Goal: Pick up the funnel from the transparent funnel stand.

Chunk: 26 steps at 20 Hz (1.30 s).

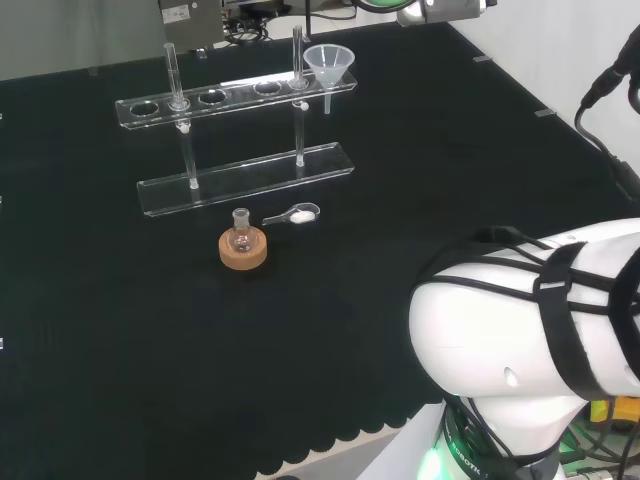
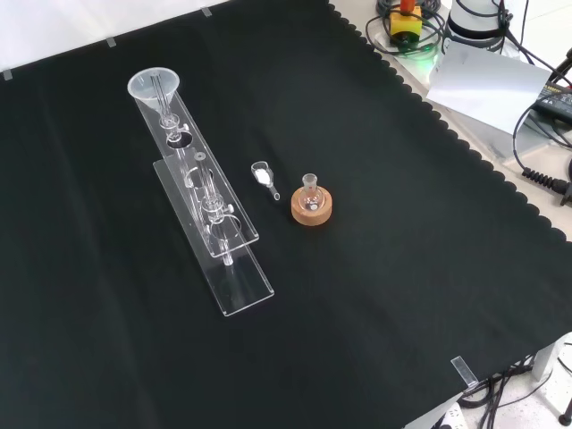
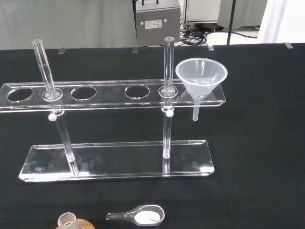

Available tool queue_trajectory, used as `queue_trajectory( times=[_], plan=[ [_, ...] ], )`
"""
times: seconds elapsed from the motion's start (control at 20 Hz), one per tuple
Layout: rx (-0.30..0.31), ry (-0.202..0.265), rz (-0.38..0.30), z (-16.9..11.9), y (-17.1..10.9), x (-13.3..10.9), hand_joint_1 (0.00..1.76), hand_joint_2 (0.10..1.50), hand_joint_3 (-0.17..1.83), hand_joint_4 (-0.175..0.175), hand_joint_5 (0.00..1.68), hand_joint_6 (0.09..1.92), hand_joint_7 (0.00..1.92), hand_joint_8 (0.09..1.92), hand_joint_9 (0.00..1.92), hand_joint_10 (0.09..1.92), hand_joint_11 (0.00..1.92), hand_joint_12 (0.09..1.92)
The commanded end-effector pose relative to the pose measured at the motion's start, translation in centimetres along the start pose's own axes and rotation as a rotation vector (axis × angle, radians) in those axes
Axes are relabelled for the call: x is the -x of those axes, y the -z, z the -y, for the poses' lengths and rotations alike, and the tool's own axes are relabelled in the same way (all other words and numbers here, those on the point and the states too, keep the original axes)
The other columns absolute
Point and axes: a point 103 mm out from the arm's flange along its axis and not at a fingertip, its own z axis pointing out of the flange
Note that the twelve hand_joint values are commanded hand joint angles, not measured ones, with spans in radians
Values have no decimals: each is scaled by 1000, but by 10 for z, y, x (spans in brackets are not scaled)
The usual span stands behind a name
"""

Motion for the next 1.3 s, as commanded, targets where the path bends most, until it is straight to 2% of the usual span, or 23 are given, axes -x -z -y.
queue_trajectory(
  times=[0.05, 0.25, 0.3, 0.35, 0.45, 0.65, 0.85, 1.05, 1.1, 1.3],
  plan=[
    [7, 2, 11, 0, 0, -8, 99, 1106, 489, -14, 168, 87, 3, 380, 201, 580, 67, 1358],
    [4, 5, 12, 1, -2, -44, 4, 1196, 422, -11, 189, 87, 0, 330, 130, 593, 17, 1370],
    [3, 11, -19, -4, -1, -12, 1, 1200, 419, -11, 190, 87, 0, 329, 127, 594, 15, 1370],
    [2, 8, -19, -6, -1, -1, 0, 1201, 417, -11, 191, 87, 0, 328, 126, 594, 15, 1371],
    [2, -7, -2, -6, -2, -3, 0, 1203, 415, -11, 191, 87, 0, 327, 126, 595, 15, 1371],
    [3, -51, 18, -11, -8, -27, 0, 1205, 411, -12, 193, 87, 0, 327, 125, 597, 15, 1372],
    [-6, -66, 0, -25, -16, -25, 0, 1206, 408, -12, 193, 87, 0, 327, 125, 598, 15, 1372],
    [-28, -70, -20, -50, -22, -4, 0, 1206, 403, -12, 194, 87, 0, 329, 126, 600, 13, 1372],
    [-35, -67, -30, -61, -23, 19, 0, 1205, 401, -12, 194, 87, 1, 331, 126, 601, 12, 1372],
    [-57, -55, -28, -102, -32, 44, 0, 1207, 378, -13, 194, 87, 1, 353, 124, 609, 6, 1379]
  ],
)
